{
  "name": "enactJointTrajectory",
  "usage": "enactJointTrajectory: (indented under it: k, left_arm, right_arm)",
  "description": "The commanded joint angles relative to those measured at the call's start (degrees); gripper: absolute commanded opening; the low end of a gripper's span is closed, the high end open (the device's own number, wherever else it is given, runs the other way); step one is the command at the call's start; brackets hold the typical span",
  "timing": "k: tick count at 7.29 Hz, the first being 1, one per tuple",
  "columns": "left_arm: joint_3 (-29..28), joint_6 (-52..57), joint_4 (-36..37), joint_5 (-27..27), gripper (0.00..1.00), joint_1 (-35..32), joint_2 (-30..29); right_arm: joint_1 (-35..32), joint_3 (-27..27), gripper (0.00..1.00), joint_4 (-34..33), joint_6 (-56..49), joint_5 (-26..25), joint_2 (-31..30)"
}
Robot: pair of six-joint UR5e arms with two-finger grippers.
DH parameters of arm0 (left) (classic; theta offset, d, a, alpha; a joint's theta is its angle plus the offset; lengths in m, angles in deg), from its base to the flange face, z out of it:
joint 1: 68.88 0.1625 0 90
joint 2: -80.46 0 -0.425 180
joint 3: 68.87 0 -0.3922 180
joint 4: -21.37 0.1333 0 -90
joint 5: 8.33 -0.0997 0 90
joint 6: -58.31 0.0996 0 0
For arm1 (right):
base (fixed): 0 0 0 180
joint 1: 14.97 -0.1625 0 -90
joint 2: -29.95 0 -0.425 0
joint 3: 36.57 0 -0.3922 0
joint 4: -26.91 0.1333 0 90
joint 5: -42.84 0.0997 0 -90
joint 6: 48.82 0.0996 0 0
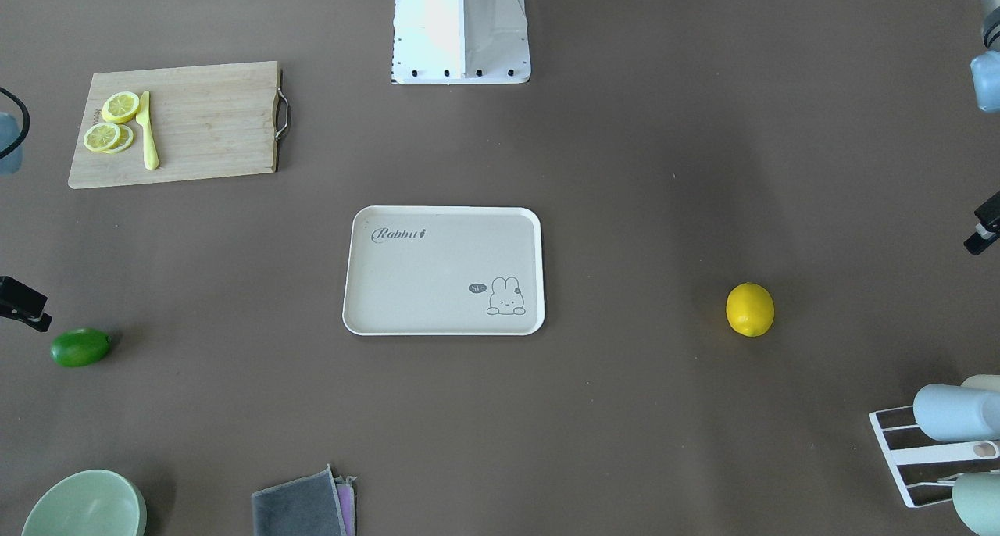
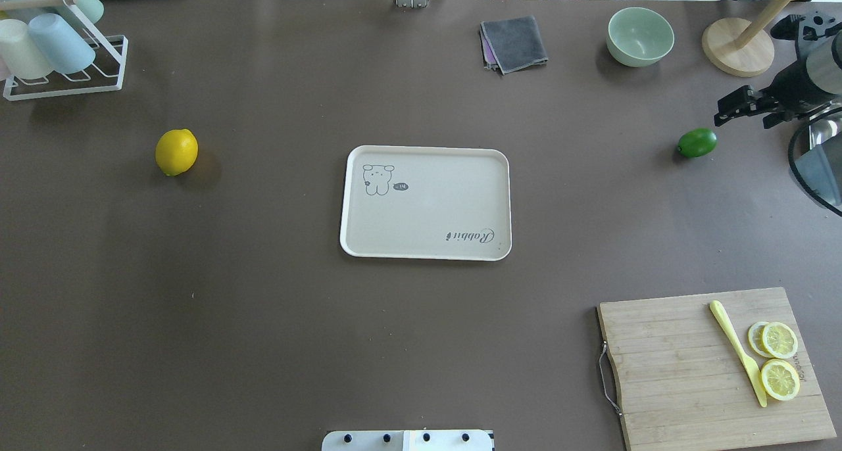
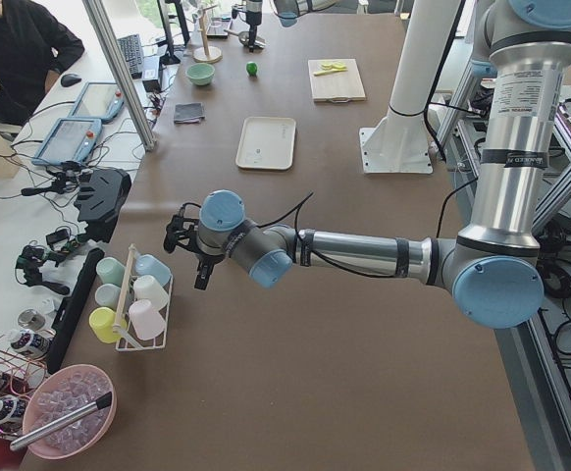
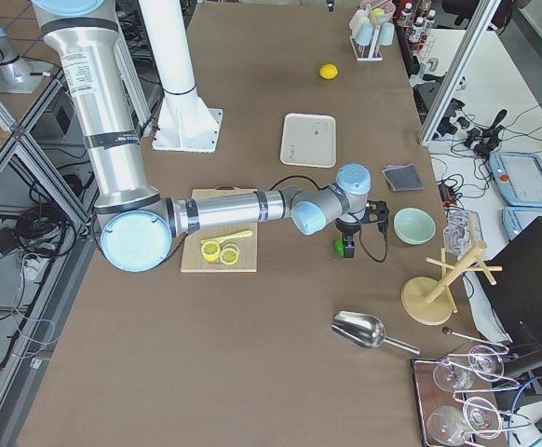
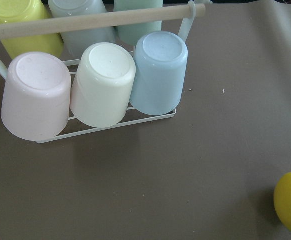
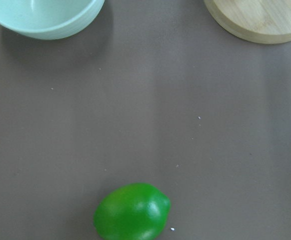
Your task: Place all lemons on tray
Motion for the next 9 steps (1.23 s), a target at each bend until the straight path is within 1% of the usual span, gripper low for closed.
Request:
enactJointTrajectory:
  k: [1,3,5,6,8,9]
  left_arm:
    - [0.1,-0.3,0.0,0.0,0.98,0.1,-0.2]
    - [-0.5,-0.3,0.1,0.0,0.98,0.1,-1.1]
    - [-0.5,-0.4,0.1,0.0,0.98,0.1,-1.4]
    - [-0.6,-0.3,0.1,0.1,0.98,0.1,-1.4]
    - [-0.5,-0.4,0.1,0.1,0.98,0.1,-1.6]
    - [-0.5,-0.5,0.1,0.1,0.98,0.1,-1.7]
  right_arm:
    - [4.1,-5.8,1.0,7.3,7.3,-4.7,2.0]
    - [5.1,-6.3,1.0,7.0,8.2,-5.1,1.8]
    - [7.2,-6.5,1.0,6.9,11.8,-5.4,1.9]
    - [7.9,-6.6,1.0,6.9,11.9,-6.7,2.0]
    - [8.1,-6.6,0.99,6.9,11.9,-7.2,2.1]
    - [8.0,-6.6,0.73,7.1,11.9,-7.2,2.1]
